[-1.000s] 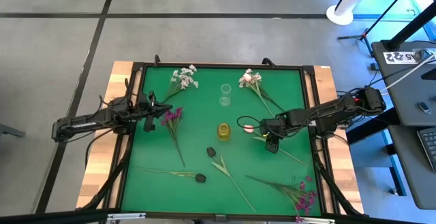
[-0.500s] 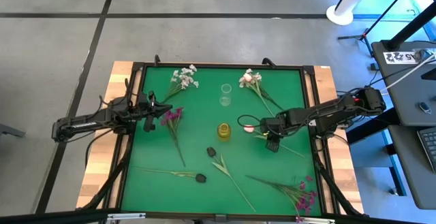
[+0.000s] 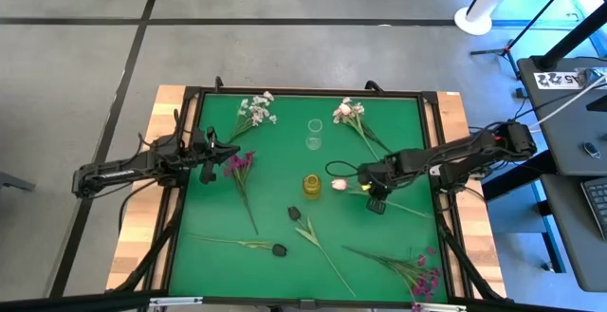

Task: Sort flowers into vase by color
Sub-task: Put the bottom pink tulip into the yellow vase, then put the pink tulip into the yellow vase

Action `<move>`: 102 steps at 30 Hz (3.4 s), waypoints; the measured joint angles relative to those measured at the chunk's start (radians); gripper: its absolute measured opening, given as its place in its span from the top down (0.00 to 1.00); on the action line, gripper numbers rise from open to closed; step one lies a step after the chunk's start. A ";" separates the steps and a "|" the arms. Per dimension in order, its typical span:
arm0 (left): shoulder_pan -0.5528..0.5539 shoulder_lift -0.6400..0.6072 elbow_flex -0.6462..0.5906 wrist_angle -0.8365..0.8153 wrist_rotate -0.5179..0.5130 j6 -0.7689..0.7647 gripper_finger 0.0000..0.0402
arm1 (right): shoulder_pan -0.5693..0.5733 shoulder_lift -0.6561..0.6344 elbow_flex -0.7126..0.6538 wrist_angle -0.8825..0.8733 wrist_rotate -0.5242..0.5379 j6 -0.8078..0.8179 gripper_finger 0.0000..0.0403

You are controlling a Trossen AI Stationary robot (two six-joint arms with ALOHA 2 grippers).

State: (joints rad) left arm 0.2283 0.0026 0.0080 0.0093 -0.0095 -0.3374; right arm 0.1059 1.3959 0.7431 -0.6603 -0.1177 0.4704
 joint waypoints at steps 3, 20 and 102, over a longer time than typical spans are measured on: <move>0.000 0.000 0.000 0.000 0.000 0.000 1.00 | 0.000 -0.017 0.060 -0.004 0.023 -0.037 0.99; 0.000 0.000 0.000 0.000 0.000 0.000 1.00 | -0.001 -0.340 0.149 0.598 0.209 -0.345 0.99; 0.000 0.000 0.000 0.002 0.000 0.026 1.00 | -0.001 -0.204 0.159 0.341 0.264 -0.393 0.34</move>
State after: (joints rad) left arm 0.2283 0.0026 0.0078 0.0116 -0.0093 -0.3117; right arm 0.1047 1.1916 0.9025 -0.3194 0.1462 0.0778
